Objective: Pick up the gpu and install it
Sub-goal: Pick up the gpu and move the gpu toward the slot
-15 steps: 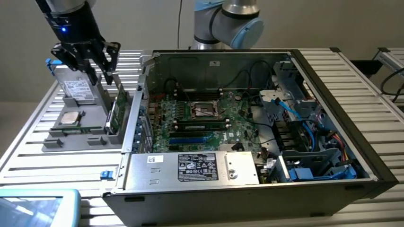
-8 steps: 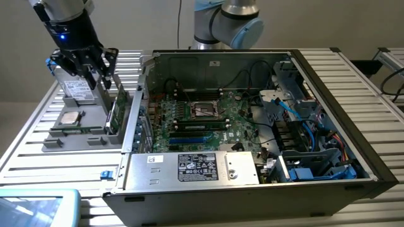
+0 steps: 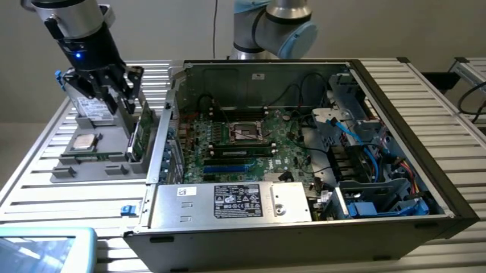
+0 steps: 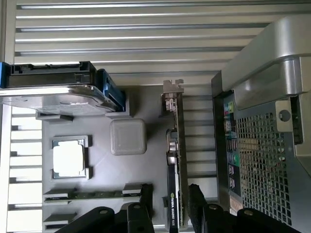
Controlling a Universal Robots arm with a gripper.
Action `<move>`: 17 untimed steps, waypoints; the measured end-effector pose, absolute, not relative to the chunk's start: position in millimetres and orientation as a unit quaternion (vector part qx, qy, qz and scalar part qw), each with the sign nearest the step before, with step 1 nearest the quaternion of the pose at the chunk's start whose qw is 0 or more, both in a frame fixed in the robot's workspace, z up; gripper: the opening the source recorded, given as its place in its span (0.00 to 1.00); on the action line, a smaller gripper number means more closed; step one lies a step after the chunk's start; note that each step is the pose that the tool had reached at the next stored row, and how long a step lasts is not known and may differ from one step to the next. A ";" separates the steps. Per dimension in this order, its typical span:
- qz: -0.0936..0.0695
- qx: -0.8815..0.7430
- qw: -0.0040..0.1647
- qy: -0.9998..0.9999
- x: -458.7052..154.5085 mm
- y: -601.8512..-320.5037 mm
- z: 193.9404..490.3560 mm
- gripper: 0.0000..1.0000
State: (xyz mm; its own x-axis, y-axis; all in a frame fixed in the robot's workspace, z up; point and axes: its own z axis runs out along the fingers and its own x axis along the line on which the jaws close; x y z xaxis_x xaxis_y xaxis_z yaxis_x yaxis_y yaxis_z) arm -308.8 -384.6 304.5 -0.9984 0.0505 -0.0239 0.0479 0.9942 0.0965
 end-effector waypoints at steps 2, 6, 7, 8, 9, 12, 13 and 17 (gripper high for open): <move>0.050 0.025 0.014 0.998 -308.7 -385.0 301.3 0.44; 0.054 0.025 0.015 0.998 -308.7 -386.1 294.9 0.44; 0.054 0.025 0.015 0.998 -308.7 -386.4 293.0 0.44; 0.055 0.025 0.015 0.998 -308.7 -386.7 291.2 0.44; 0.056 0.025 0.016 0.998 -308.7 -386.9 289.3 0.44; 0.059 0.025 0.017 0.998 -308.7 -387.4 284.6 0.44; 0.060 0.025 0.017 0.998 -308.7 -387.6 283.1 0.44; 0.063 0.025 0.018 0.998 -308.7 -389.1 276.3 0.44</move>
State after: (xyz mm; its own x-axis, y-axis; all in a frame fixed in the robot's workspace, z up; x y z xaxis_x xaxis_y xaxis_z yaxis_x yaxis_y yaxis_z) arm -308.7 -389.1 276.3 -0.9981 0.0513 -0.0331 0.0467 0.9907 0.1275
